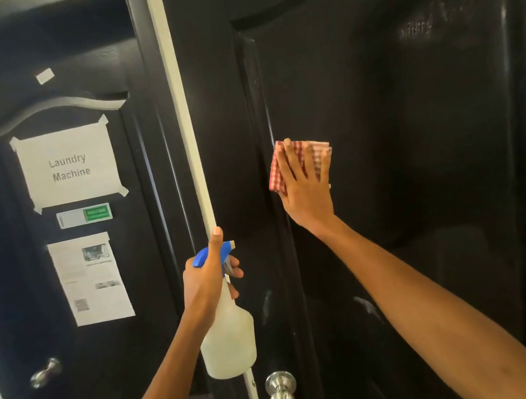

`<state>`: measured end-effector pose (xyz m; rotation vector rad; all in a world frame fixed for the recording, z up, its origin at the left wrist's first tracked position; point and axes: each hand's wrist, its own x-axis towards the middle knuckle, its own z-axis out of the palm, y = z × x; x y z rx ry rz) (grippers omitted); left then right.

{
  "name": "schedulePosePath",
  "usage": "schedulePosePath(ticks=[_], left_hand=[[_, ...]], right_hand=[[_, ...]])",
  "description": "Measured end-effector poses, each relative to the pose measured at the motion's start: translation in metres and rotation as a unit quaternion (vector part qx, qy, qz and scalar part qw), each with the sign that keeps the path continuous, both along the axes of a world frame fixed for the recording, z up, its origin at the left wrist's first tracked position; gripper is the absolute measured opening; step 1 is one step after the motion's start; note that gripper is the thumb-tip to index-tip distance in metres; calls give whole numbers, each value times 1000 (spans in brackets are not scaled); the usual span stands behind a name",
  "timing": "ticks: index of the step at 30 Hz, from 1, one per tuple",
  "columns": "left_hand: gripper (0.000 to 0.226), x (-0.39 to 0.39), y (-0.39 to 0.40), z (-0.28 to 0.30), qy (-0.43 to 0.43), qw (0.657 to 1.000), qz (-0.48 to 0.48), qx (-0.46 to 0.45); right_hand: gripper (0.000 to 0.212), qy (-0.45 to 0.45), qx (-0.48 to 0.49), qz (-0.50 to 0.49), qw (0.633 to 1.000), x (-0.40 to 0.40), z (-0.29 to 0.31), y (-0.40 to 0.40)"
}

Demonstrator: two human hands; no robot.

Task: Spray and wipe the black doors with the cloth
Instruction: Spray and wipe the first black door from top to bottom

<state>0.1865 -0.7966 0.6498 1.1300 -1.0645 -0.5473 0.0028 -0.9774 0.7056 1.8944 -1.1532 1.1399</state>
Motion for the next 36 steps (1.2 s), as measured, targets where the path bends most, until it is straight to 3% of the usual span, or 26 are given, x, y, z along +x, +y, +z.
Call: schedulePosePath(ticks=[9,13,15,19,22,27,33,36], left_hand=[[51,13,10,-27,1,1000,14,14],[51,12,22,-28,-5,1000,16,23],[50,13,26,-26,-10,1000,19,20],[48,22,29,-21,-16,1000,25,3],[53,31,27,-26,-14,999,34,2],[53,35,26,-37,13,999,42,8],[51,31,28,-53,16,999,44,21],[46,29,31,-55,13,998,51,27]], right_hand=[[95,194,49,21,980,-15,-201,9],[96,259,69,17,963,-29,-220,16],[100,202,86,15,975,-16,-200,20],[104,-24,98,30,994,43,-131,27],[96,-62,73,65,993,76,-71,22],[87,104,-5,111,988,85,-54,9],[87,403,22,157,901,44,-183,5],[89,466,39,136,873,31,-229,7]])
